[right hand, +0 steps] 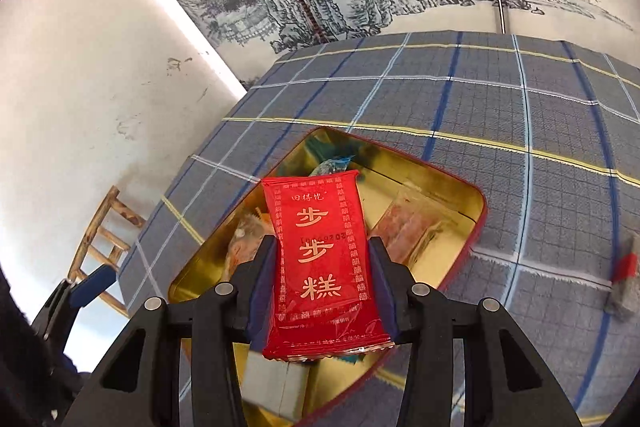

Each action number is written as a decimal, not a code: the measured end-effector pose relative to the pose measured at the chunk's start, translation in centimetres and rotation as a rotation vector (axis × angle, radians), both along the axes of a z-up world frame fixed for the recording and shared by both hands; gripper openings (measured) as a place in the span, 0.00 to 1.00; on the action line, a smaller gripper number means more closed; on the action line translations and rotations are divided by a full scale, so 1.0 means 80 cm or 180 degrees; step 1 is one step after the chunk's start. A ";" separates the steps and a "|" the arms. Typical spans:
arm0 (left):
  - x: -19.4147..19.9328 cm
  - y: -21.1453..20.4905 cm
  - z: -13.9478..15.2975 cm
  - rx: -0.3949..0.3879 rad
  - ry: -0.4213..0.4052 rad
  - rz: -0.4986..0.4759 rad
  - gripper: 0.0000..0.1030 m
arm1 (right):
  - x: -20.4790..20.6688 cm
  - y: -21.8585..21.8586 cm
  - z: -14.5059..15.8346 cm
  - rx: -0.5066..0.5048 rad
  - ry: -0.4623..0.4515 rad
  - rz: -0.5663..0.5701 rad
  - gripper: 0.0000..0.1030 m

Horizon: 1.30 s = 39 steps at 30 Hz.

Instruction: Organize snacks

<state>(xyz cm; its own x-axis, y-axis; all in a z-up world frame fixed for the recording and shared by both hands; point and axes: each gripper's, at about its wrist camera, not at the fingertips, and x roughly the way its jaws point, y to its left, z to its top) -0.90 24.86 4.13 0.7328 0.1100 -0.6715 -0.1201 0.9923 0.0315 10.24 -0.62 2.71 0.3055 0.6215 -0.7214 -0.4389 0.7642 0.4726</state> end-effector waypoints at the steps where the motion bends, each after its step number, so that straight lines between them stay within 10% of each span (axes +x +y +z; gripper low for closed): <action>1: -0.001 0.000 0.000 0.0006 0.0002 0.0010 0.90 | 0.004 0.004 -0.003 -0.0020 0.0009 -0.0011 0.45; 25: 0.012 0.011 -0.021 -0.0033 0.0162 0.0045 0.91 | 0.017 0.015 -0.016 0.0132 0.0088 -0.0109 0.48; 39: -0.001 -0.035 -0.004 0.0187 0.0120 -0.0114 0.95 | -0.077 -0.115 0.000 0.0102 -0.0222 -0.0461 0.58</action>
